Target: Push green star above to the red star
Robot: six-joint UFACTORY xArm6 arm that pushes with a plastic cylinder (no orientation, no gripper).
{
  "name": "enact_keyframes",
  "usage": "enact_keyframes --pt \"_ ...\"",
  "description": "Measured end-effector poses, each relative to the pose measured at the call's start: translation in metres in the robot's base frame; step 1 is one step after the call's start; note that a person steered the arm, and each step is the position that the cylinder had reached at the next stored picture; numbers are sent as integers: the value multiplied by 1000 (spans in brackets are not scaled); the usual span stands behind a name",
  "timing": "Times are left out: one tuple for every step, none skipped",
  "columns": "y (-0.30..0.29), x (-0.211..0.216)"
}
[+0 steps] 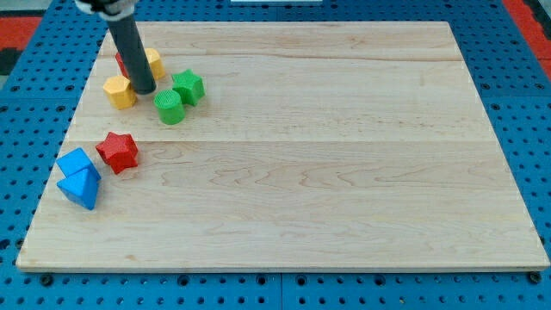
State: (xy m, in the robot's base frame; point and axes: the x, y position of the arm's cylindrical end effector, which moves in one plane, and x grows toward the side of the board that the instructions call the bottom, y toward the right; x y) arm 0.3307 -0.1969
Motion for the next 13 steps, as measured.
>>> enact_keyframes --pt "50 -13" --pt "80 -29" --pt "112 0" --pt "97 21" --pt "109 5" --pt "99 -3" --pt "74 11" --pt "66 11" --pt "63 -11" --pt "24 2" --pt "-2 31" --pt "-2 57" --pt "-12 39"
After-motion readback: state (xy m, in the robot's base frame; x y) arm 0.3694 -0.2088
